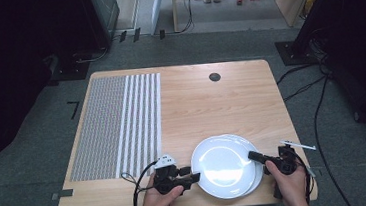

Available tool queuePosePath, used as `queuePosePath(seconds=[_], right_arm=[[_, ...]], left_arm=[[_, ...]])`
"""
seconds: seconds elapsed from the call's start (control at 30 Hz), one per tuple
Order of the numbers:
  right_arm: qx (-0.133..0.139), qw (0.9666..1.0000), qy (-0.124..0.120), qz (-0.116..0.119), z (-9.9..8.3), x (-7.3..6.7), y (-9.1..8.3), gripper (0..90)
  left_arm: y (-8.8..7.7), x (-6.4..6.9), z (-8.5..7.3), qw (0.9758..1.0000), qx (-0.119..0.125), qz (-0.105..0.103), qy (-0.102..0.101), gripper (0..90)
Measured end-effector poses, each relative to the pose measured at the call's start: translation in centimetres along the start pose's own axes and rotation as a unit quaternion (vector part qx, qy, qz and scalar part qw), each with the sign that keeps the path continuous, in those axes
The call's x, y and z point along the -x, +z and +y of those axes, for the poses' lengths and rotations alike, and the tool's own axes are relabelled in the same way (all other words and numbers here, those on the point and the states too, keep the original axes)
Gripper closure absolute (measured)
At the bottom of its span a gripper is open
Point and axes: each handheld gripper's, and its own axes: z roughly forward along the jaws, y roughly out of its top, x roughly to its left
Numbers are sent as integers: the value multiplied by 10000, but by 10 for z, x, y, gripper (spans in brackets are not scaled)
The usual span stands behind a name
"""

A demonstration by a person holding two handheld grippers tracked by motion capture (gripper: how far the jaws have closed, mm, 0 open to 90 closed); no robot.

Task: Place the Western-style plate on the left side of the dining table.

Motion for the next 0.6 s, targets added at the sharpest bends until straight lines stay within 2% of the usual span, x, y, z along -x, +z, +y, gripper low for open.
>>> queuePosePath(seconds=[0.07, 0.13, 0.2, 0.23, 0.37, 0.47, 0.6], right_arm=[[-3, 10000, 10, 4, 0, 0, 0, 827], [-17, 10000, -5, 5, 0, 0, 1, 825], [-40, 10000, -14, 9, -1, 0, 2, 822], [-44, 10000, -5, 3, -1, 0, 2, 821], [-42, 10000, 30, 20, -1, 1, 2, 826], [-43, 9999, 83, 53, -1, 1, 2, 828], [-32, 9999, 87, 46, -1, 1, 2, 834]], left_arm=[[-2, -2, 1, 9999, -24, -3, -112, 544], [-2, -5, 1, 9997, -98, -87, -209, 594], [-2, -8, 1, 9990, -134, -273, -322, 646], [-2, -8, 1, 9990, -134, -273, -322, 665], [-3, -11, 2, 9976, -151, -401, -543, 717], [-2, -14, 2, 9963, -201, -499, -672, 699], [0, -14, 1, 9959, -206, -499, -719, 673]])
